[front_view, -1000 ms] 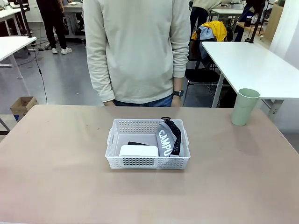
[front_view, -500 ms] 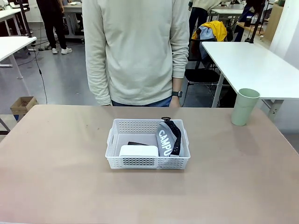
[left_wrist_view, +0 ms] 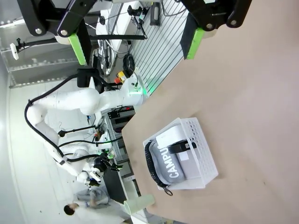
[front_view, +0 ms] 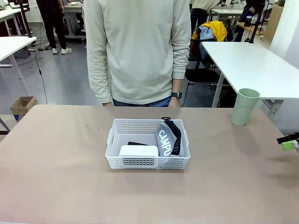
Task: Efficiently arrange items inside the basket to fit them all.
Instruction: Pick up the Reusable plastic cup and place it inside the Organizing basket.
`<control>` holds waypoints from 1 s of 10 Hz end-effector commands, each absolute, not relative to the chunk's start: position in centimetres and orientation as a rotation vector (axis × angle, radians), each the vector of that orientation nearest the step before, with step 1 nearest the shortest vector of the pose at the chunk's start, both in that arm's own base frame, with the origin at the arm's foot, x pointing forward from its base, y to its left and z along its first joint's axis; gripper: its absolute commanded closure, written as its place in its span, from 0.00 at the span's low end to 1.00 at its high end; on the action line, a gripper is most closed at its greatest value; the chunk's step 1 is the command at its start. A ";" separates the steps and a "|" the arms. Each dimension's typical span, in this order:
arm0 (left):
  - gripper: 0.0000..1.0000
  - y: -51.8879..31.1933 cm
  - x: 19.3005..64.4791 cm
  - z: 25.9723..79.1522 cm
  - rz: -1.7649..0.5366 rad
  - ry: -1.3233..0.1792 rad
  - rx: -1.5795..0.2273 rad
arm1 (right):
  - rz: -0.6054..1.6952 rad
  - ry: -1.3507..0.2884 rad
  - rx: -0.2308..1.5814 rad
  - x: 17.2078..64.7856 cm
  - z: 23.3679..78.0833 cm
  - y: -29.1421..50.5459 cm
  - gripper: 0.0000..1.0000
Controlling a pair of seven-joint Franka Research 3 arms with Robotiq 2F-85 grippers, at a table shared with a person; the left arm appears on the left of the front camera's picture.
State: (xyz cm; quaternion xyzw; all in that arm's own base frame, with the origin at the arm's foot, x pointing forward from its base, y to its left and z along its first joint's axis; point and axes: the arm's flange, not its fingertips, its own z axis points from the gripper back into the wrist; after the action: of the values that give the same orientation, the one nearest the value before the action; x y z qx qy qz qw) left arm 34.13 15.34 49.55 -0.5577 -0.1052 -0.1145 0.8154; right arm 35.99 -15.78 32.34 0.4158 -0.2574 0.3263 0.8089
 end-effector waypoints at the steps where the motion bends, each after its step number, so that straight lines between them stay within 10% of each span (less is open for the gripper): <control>1: 0.00 15.5 33.9 49.6 -0.251 -0.221 -1.195 | 0.745 -0.549 0.824 38.1 31.2 -18.7 0.00; 10: 0.00 15.5 33.9 49.6 -0.251 -0.221 -1.195 | 0.497 -0.733 0.838 43.1 26.2 -18.6 0.00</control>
State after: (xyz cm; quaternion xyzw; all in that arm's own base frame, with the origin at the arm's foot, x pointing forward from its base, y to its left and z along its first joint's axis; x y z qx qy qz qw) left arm 34.12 15.34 49.56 -0.5576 -0.1053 -0.1145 0.8154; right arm 42.22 -18.03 26.67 0.3801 -0.3094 0.2532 0.8341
